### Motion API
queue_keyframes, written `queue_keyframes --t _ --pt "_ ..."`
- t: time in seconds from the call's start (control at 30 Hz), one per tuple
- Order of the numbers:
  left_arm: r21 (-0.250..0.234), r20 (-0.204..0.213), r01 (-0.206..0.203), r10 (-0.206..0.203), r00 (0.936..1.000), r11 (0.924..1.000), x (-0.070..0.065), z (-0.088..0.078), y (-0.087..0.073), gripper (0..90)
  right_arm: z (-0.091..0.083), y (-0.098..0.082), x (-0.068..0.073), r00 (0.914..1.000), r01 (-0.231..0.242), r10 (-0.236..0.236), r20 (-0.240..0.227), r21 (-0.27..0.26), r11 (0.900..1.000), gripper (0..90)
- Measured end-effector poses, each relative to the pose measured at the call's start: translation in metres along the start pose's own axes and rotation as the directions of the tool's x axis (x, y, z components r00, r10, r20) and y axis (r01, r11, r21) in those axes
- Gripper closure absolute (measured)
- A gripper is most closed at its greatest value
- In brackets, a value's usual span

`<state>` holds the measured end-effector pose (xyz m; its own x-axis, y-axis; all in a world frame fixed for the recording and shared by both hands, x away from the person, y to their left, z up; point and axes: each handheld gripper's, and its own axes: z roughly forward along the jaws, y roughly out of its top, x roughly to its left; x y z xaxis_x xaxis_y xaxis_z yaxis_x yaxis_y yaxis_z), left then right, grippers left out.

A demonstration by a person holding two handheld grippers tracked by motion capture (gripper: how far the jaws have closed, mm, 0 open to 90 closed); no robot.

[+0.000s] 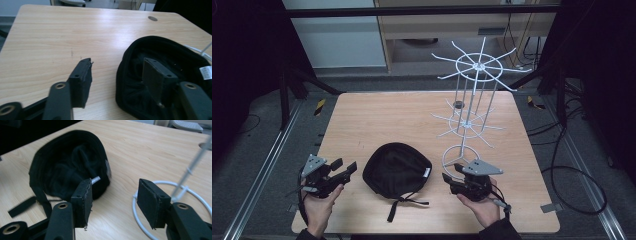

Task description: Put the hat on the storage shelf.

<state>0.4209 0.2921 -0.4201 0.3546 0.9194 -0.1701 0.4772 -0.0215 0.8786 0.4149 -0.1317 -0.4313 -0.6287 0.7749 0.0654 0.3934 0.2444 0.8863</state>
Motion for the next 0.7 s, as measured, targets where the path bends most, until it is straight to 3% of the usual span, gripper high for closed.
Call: queue_keyframes --t 0.2,0.37,0.7 --pt "0.018 0.017 -0.005 0.004 0.9998 0.9998 -0.007 0.008 -0.003 51.0 0.018 0.013 0.012 0.9996 0.016 -0.015 -0.022 0.005 1.0 48.5" --pt "0.088 0.011 -0.014 0.013 0.9999 0.996 -0.009 0.022 -0.018 54.5 0.043 0.015 0.02 0.9996 0.015 -0.014 -0.025 0.044 0.999 49.1" --pt "0.171 -0.025 -0.055 0.06 0.9979 0.9837 -0.014 0.04 -0.029 55.3 0.063 0.014 0.015 0.9999 0.003 -0.004 0.01 0.08 0.997 48.2"
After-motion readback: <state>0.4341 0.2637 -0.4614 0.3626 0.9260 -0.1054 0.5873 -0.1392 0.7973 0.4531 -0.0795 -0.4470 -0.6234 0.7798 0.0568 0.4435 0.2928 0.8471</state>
